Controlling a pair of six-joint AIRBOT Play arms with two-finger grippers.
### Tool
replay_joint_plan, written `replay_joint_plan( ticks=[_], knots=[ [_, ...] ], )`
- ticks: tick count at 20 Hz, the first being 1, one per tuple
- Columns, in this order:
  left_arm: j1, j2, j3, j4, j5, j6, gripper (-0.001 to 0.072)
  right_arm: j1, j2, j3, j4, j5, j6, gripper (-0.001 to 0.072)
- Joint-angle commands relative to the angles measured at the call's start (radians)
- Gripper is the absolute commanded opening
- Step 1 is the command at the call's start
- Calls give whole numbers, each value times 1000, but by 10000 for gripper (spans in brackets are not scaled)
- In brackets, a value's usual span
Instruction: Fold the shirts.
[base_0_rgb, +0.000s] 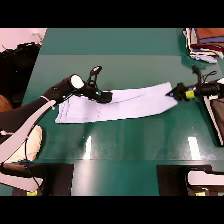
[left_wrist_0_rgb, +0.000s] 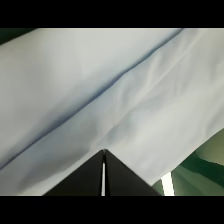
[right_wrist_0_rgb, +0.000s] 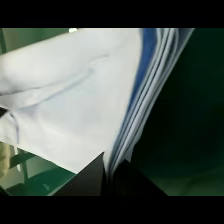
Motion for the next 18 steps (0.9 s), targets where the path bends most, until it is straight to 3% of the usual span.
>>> replay_joint_plan(
  ticks=[1, 8, 18],
  knots=[
    [-45, -79, 95, -4, -20, 0, 23, 62, 100, 100, 66, 42, 28, 19],
    [-65, -135, 146, 4, -34, 0, 23, 257, 119, 343, 61, 45, 115, 19],
    [-34, -113, 147, 45, -77, 0, 23, 450, 119, 390, 62, -61, 120, 20]
  ],
)
